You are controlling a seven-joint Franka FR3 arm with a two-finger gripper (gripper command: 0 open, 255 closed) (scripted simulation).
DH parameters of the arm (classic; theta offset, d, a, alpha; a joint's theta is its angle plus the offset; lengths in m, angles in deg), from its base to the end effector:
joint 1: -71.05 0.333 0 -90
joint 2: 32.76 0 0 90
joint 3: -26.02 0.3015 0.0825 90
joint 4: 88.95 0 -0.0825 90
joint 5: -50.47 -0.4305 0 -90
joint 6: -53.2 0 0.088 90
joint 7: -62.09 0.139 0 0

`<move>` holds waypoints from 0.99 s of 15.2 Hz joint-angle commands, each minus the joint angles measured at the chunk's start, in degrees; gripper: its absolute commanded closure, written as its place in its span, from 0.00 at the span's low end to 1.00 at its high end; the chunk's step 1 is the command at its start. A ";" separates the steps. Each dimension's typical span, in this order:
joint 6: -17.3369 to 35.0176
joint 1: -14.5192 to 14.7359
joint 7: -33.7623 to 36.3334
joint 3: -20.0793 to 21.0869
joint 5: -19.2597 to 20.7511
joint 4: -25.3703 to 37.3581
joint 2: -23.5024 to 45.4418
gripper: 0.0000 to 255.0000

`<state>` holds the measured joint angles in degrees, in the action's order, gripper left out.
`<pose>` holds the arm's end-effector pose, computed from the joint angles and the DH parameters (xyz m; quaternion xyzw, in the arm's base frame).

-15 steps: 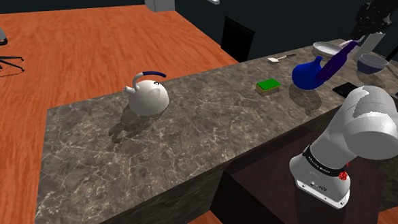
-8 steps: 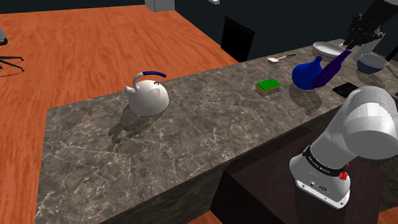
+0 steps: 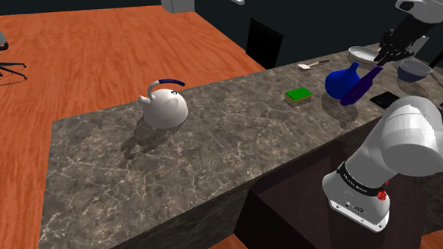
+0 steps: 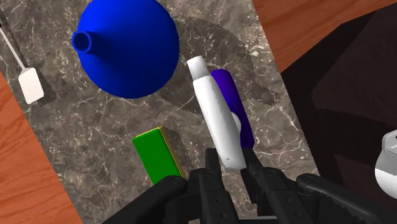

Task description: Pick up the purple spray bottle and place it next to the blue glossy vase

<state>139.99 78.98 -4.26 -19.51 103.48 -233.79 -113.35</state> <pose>0.1924 -0.3233 0.4908 0.9069 0.4044 0.0434 0.1096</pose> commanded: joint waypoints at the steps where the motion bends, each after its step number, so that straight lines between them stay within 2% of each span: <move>1: 0.70 -0.44 -0.02 -1.04 0.99 -1.11 -0.57 1.00; 15: 5.80 -3.85 0.54 -9.25 8.64 -8.98 -3.80 1.00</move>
<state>145.69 75.31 -3.72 -28.60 111.94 -242.50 -117.01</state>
